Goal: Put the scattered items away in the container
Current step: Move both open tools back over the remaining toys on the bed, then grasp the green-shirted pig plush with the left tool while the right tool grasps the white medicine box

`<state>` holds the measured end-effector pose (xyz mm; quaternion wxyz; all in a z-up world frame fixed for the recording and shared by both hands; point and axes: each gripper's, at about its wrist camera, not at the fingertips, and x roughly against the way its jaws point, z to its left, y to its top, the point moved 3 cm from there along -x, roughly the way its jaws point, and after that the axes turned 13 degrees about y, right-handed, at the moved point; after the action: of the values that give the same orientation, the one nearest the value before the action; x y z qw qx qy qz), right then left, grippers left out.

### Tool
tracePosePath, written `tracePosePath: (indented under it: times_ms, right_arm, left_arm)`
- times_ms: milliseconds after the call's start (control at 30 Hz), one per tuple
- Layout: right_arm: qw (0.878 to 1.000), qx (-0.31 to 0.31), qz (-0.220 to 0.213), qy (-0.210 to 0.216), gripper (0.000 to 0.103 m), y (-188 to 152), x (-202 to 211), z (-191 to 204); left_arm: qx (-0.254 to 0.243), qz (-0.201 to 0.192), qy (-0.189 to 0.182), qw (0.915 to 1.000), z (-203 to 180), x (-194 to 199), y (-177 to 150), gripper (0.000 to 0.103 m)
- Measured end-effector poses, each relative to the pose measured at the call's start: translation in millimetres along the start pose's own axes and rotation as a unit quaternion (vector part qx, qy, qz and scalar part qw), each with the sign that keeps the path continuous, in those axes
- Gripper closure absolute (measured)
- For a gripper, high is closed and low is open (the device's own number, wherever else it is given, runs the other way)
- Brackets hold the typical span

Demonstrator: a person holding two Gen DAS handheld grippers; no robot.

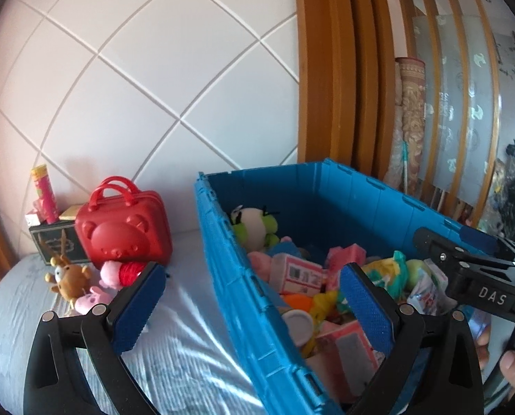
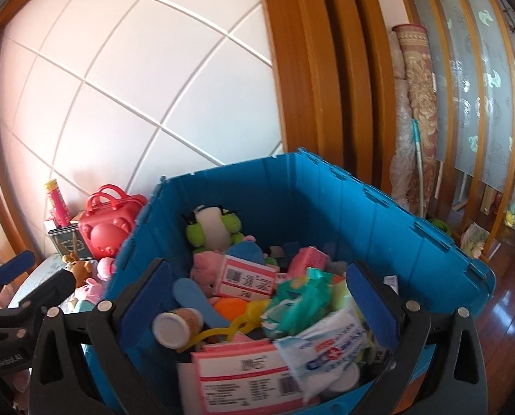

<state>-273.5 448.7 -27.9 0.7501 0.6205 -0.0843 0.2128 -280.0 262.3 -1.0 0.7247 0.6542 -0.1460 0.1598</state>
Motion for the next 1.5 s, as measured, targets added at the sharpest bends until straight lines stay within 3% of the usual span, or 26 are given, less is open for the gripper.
tracePosePath:
  times_ms: [533,767,933,1200,1500]
  right_arm:
    - [0.994,0.081,0.021,0.072,0.0,-10.3,-56.3,214.0]
    - [0.993,0.073,0.046,0.086,0.0,-41.0,-91.0,284.2]
    - [0.989,0.063,0.101,0.084,0.0,-70.7,-131.5,310.8]
    - [0.981,0.065,0.16,0.095,0.0,-101.5,-195.8,318.5]
    - [0.967,0.036,0.234,0.091,0.0,-129.0,-274.1,290.4]
  left_arm:
    - [0.049,0.01,0.084,0.9952,220.2,-8.4,-36.0,0.001]
    - [0.054,0.057,0.123,0.9893,320.7,-37.7,-70.9,0.001]
    - [0.063,0.115,0.141,0.9812,371.1,-74.8,-107.0,0.001]
    - [0.057,0.182,0.162,0.9683,386.0,-128.1,-144.6,0.001]
    - [0.039,0.243,0.142,0.9588,348.7,-209.5,-157.5,0.001]
